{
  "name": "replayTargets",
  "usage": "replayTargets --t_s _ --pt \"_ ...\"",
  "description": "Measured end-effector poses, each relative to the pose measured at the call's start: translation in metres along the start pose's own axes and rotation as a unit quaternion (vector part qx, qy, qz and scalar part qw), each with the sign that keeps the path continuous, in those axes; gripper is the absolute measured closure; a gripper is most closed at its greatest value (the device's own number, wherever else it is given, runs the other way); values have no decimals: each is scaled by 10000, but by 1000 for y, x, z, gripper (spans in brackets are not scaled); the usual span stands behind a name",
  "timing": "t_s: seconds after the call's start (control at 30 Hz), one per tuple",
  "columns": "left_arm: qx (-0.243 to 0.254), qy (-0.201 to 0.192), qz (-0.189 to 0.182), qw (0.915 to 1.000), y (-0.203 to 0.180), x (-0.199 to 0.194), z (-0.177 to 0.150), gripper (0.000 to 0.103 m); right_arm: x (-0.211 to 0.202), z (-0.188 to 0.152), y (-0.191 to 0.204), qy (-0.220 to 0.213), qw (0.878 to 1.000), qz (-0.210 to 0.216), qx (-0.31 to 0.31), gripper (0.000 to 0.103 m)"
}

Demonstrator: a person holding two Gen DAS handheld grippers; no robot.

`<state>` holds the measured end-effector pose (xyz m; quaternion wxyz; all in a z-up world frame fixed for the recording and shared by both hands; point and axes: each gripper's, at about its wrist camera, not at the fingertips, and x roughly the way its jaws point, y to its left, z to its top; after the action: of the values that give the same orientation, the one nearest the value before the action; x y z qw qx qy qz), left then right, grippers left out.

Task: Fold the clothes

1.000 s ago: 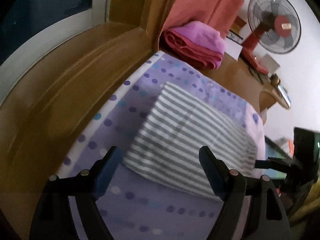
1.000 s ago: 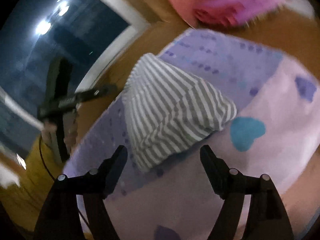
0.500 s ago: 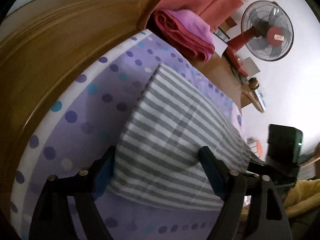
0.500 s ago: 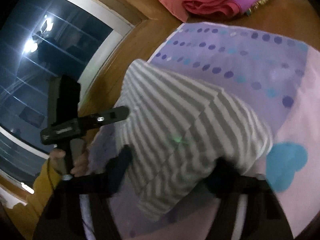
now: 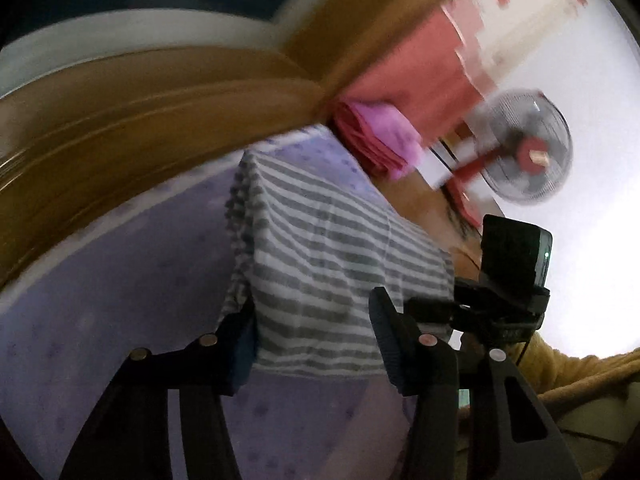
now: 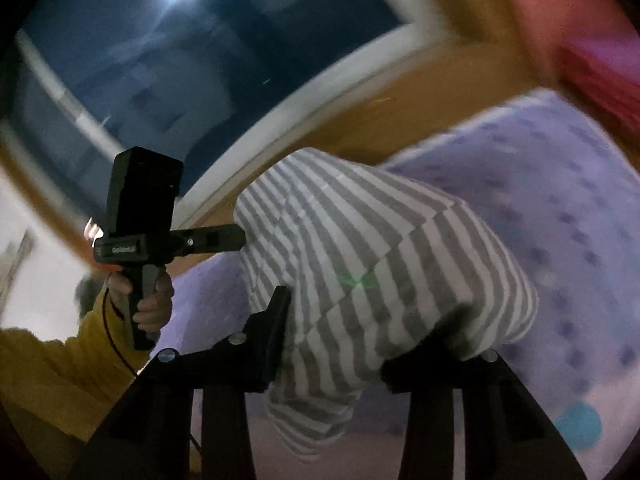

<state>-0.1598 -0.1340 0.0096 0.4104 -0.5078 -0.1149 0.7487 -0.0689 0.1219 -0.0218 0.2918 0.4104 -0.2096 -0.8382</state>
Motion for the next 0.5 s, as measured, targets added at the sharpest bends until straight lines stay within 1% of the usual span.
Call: replayTargets --t_s 0.07,0.13,0.23,0.3,0.37,0.4,0.5 --pt "-377 -344 364 9980 9 -33 -24 51 20 4 22 284 9984 322 -361 65" --pt "-674 -619 739 9931 15 -59 -47 51 39 6 41 537 9946 623 -640 65" --pt "-1134 -928 1278 9809 21 -92 -86 51 71 3 73 959 9841 1111 -1005 65" --pt "-1378 -1071 1564 9722 25 -106 -110 51 91 -3 93 1211 9758 1335 -1240 65" --pt "-1544 -1170 1793 9645 29 -115 -131 51 107 -11 109 1410 9679 1467 -1476 65" --pt "-1596 -1174 1853 9625 32 -117 -140 51 114 -16 117 1496 9644 1482 -1601 65" --pt "-1705 -1088 1840 9619 41 -114 -163 51 134 -28 132 1702 9538 1339 -2082 65"
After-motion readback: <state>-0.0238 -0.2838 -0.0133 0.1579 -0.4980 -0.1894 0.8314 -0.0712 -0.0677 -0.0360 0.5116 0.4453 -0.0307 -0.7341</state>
